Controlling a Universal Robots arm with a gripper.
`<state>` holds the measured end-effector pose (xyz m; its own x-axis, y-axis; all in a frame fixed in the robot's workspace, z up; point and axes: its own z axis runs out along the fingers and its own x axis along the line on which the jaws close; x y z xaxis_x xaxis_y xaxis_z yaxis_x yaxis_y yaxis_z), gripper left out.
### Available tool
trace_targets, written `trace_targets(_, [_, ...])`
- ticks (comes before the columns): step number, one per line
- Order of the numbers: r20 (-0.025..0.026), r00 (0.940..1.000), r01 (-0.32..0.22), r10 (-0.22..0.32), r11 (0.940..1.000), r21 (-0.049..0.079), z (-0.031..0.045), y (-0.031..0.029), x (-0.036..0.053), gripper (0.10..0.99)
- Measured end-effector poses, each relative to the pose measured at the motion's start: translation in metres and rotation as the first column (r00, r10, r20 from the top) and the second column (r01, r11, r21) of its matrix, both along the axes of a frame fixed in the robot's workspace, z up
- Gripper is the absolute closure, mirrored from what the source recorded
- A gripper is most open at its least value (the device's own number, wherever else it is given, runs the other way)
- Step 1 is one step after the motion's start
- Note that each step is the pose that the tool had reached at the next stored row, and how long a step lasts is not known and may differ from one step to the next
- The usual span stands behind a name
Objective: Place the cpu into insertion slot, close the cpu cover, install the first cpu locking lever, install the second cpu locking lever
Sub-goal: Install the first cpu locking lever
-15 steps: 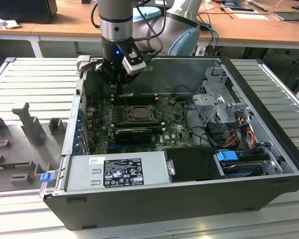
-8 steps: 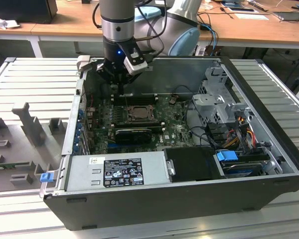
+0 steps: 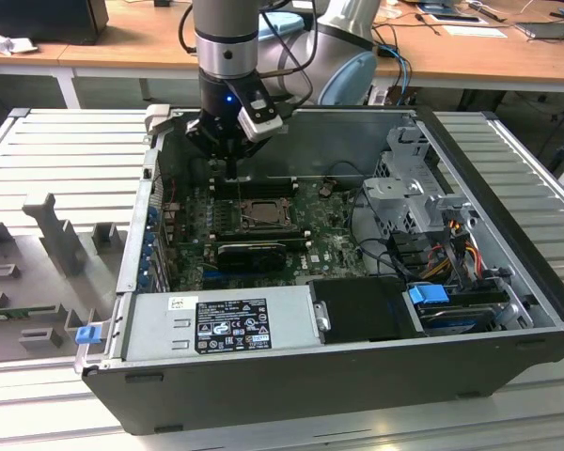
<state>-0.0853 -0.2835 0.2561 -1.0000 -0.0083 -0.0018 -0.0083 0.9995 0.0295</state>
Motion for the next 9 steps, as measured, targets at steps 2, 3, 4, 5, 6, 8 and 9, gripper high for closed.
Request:
trace_targets(2, [-0.0011,1.0000,0.000,0.000,1.0000,0.000,-0.0001,0.0001,0.0023,0.980])
trace_targets(3, [-0.0015,1.0000,0.000,0.000,1.0000,0.000,-0.0001,0.0002,0.0029,0.980])
trace_targets(4, [-0.0017,1.0000,0.000,0.000,1.0000,0.000,-0.0001,0.0002,0.0035,0.980])
trace_targets(5, [-0.0023,1.0000,0.000,0.000,1.0000,0.000,-0.0001,0.0002,0.0044,0.980])
trace_targets(6, [-0.0026,1.0000,0.000,0.000,1.0000,0.000,-0.0001,0.0002,0.0051,0.980])
trace_targets(8, [-0.0036,1.0000,0.000,0.000,1.0000,0.000,-0.0002,0.0003,0.0068,0.980])
trace_targets(9, [-0.0040,1.0000,0.000,0.000,1.0000,0.000,-0.0002,0.0003,0.0074,0.980])
